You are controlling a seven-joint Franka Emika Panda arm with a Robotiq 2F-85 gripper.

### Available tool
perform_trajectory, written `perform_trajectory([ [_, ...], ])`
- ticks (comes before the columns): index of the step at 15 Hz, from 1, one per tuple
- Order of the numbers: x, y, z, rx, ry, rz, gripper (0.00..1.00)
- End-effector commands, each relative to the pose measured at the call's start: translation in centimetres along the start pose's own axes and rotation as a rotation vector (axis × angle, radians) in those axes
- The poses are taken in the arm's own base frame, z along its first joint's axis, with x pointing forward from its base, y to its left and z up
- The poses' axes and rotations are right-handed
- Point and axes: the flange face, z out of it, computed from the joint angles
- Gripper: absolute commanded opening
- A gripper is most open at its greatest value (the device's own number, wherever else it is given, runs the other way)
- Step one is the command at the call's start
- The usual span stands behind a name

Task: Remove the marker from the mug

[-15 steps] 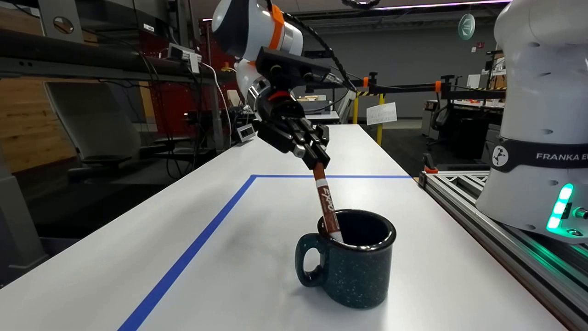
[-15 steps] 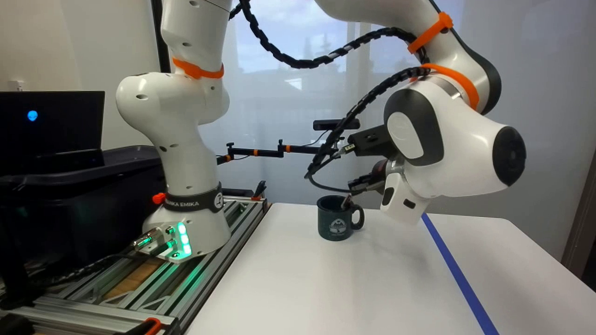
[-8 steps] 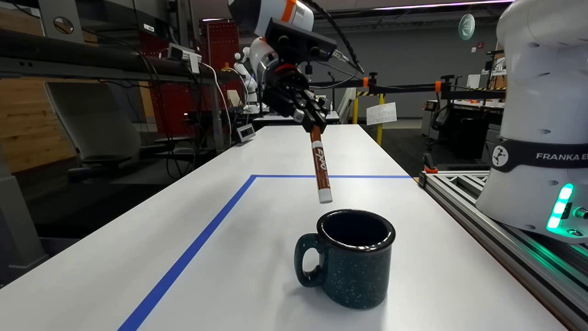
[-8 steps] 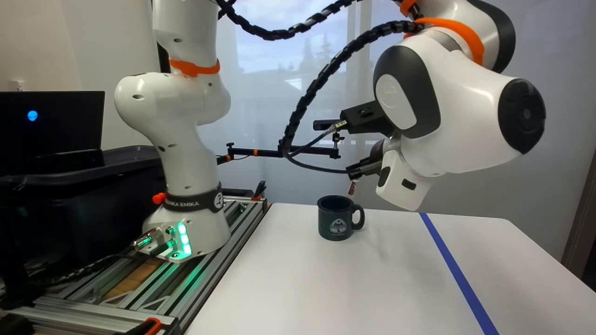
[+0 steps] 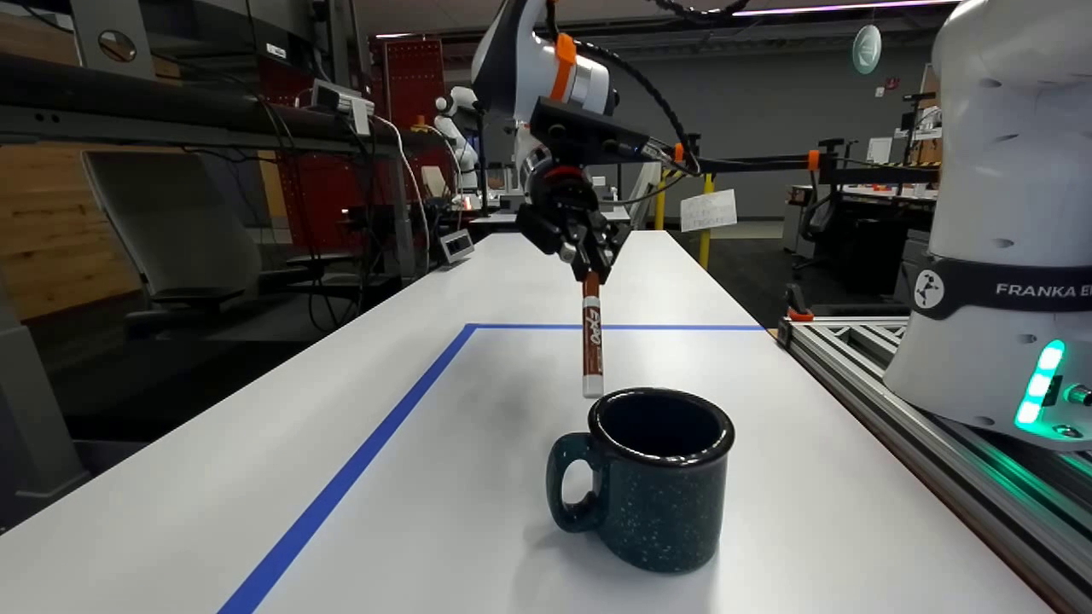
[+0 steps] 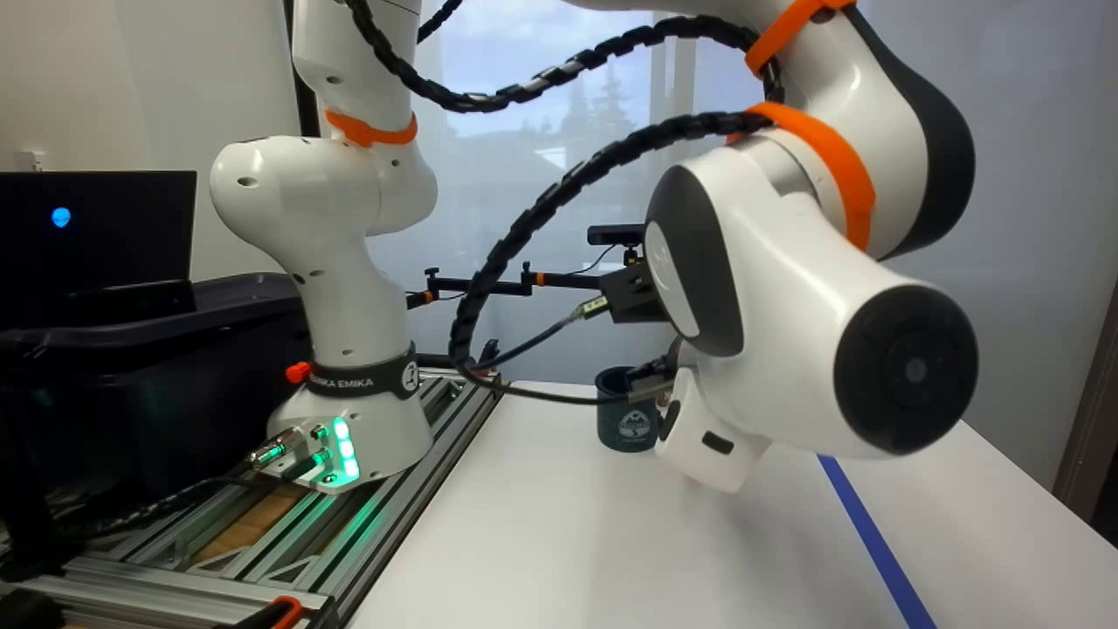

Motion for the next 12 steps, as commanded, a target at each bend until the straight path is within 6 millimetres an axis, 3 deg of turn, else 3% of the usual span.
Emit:
perform_trajectory([
  [1,4.0,0.8,1.2,0.071,-0.003,-0.026,0.05],
  [6,7.2,1.1,2.4,0.084,-0.003,-0.033,0.05],
  [12,9.0,1.7,2.4,0.02,0.003,0.04,0.05],
])
